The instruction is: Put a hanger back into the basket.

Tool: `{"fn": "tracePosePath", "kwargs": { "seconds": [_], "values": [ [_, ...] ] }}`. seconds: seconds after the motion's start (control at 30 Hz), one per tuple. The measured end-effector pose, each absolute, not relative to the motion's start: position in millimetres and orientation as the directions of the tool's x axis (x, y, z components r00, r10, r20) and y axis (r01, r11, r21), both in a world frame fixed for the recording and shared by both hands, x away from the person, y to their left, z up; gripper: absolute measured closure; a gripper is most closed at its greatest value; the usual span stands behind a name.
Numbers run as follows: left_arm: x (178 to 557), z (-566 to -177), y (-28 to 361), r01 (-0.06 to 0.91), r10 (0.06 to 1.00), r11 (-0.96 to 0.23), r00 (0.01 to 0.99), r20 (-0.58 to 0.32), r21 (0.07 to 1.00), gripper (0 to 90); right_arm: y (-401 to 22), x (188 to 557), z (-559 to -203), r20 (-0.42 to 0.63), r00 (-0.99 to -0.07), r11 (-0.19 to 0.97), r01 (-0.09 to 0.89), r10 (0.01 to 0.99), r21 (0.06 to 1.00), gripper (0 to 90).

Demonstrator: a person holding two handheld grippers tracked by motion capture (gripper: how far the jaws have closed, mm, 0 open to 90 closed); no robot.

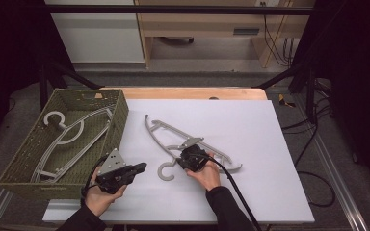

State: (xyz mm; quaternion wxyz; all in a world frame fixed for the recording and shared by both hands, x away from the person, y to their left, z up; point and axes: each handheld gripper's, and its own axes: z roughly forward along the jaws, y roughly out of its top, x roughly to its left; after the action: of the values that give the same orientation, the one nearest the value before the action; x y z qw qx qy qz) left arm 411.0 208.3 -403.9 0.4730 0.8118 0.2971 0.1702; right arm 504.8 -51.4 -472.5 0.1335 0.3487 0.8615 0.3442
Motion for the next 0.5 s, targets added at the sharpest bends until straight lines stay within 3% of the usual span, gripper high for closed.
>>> {"fn": "tracePosePath", "kwargs": {
  "seconds": [0.17, 0.3, 0.4, 0.5],
  "values": [
    [411, -404, 208, 0.321, 0.644, -0.377, 0.765, -0.003, 0.869, 89.9, -63, 502, -465, 0.009, -0.718, 0.493, 0.487, 0.696, 0.721, 66.3],
    [411, -403, 208, 0.323, 0.648, -0.373, 0.761, -0.005, 0.870, 89.9, -97, 492, -441, 0.010, -0.690, 0.436, 0.469, 0.724, 0.768, 64.0],
    [411, -404, 208, 0.323, 0.648, -0.374, 0.762, -0.004, 0.869, 89.9, -138, 490, -432, -0.001, -0.635, 0.398, 0.484, 0.773, 0.779, 69.4],
    [411, -404, 207, 0.326, 0.648, -0.378, 0.762, -0.004, 0.866, 89.9, -175, 488, -434, 0.001, -0.564, 0.370, 0.543, 0.826, 0.754, 80.2]
  ]
}}
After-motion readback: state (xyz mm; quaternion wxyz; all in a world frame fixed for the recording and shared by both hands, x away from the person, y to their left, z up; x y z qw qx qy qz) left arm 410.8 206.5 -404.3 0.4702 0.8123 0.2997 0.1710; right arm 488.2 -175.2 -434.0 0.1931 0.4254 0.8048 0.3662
